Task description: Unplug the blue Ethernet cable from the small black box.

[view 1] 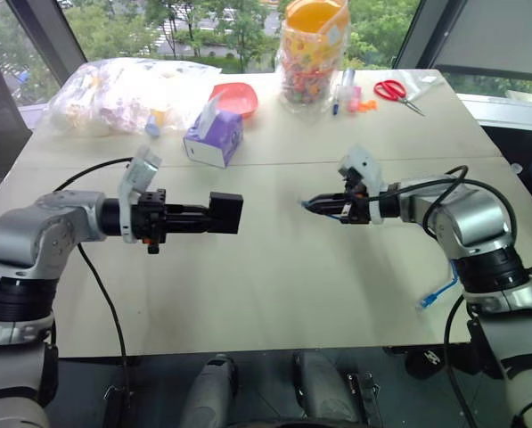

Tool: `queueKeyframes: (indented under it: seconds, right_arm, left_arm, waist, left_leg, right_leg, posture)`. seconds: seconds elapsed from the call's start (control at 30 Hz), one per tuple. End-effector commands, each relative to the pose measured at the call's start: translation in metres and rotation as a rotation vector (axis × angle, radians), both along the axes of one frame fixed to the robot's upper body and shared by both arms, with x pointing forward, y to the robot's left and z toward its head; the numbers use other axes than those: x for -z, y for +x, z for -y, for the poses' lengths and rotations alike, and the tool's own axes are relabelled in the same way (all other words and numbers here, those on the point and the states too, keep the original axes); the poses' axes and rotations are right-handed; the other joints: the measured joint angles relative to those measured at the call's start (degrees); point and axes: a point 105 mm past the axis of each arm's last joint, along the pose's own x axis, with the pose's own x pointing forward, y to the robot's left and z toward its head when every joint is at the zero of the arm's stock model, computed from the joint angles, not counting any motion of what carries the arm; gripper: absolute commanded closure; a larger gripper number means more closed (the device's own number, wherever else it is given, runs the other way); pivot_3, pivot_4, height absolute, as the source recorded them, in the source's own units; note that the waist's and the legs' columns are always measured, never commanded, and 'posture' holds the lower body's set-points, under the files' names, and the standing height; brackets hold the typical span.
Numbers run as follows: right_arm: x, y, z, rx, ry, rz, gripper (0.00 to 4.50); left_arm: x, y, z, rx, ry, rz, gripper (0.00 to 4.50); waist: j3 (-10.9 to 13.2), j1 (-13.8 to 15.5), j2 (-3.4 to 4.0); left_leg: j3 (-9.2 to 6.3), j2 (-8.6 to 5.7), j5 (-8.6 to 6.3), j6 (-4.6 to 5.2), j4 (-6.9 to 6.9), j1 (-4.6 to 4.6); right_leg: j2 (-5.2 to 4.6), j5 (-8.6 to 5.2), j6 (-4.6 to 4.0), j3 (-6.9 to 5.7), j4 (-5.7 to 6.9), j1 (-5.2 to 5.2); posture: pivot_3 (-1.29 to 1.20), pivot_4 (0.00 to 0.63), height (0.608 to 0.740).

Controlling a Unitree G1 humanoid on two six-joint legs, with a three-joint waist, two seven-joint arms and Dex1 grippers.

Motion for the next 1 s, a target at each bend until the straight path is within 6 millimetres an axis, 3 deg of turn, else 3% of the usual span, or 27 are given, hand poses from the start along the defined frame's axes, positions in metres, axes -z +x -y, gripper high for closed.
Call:
queueKeyframes:
  seconds: [0.03,0.17,0.27,0.47,0.6,0.73,0.9,1.0]
  right_arm:
    - [-0.006,0.03,0.016,0.196,-0.031,0.138,4.38]
    - [0.0,0.043,0.019,0.298,-0.038,0.171,4.38]
    - [-0.006,0.036,0.016,0.285,-0.008,0.175,3.32]
    - [-0.029,0.012,0.024,0.255,0.014,0.19,0.3]
    - [-0.031,-0.004,0.022,0.238,0.019,0.177,0.3]
    - [-0.016,-0.029,0.017,0.207,0.007,0.129,0.3]
    - [-0.012,-0.037,0.017,0.238,0.023,0.098,0.3]
    - [-0.009,-0.042,0.015,0.234,0.026,0.083,0.21]
  left_arm:
    - [0.002,0.016,0.01,-0.074,0.039,0.187,4.06]
    - [0.017,0.033,0.02,-0.155,0.065,0.296,4.06]
    - [0.024,0.046,0.034,-0.219,0.031,0.366,4.06]
    - [0.047,0.055,0.07,-0.219,-0.008,0.398,4.06]
    - [0.063,0.062,0.076,-0.26,-0.006,0.409,4.06]
    - [0.09,0.068,0.072,-0.316,0.031,0.408,4.06]
    - [0.102,0.062,0.067,-0.32,0.019,0.362,4.06]
    - [0.104,0.057,0.06,-0.318,0.018,0.34,2.59]
  waist:
    - [0.0,0.13,0.0]
    - [-0.01,0.25,-0.01]
    - [0.0,0.36,0.0]
    - [-0.01,0.85,0.0]
    - [-0.01,0.89,-0.01]
    - [-0.02,1.47,-0.01]
    - [-0.02,1.63,-0.01]
    - [-0.03,1.48,-0.01]
  left_leg:
    - [0.0,0.0,0.0,0.0,0.01,0.0]
    - [0.03,-0.01,0.01,-0.02,0.01,0.0]
    - [0.04,-0.02,0.01,-0.01,-0.01,-0.05]
    - [0.03,-0.05,-0.01,0.03,0.0,-0.08]
    - [0.04,-0.02,-0.02,0.03,0.01,-0.04]
    - [0.05,-0.02,-0.02,0.03,0.01,0.0]
    - [0.07,-0.04,-0.02,0.04,0.1,-0.01]
    - [0.07,-0.03,-0.02,0.05,0.07,0.12]
  right_leg:
    - [0.0,0.0,0.0,0.0,-0.02,0.02]
    - [-0.01,0.01,-0.01,0.02,-0.06,0.03]
    - [-0.02,0.02,-0.01,0.03,-0.05,-0.04]
    - [-0.05,0.03,0.01,0.03,-0.09,-0.03]
    - [-0.02,0.03,0.01,0.03,-0.08,0.0]
    - [-0.02,0.03,0.02,0.03,-0.08,0.05]
    - [-0.03,0.07,0.09,0.04,-0.09,0.08]
    - [-0.02,0.07,0.09,0.04,-0.1,0.23]
  posture:
    - [0.0,0.15,0.74]
    - [0.0,0.15,0.74]
    - [0.0,0.15,0.74]
    - [0.0,0.15,0.74]
    - [0.0,0.15,0.74]
    - [0.0,0.15,0.74]
    - [0.0,0.15,0.74]
    - [0.0,0.15,0.74]
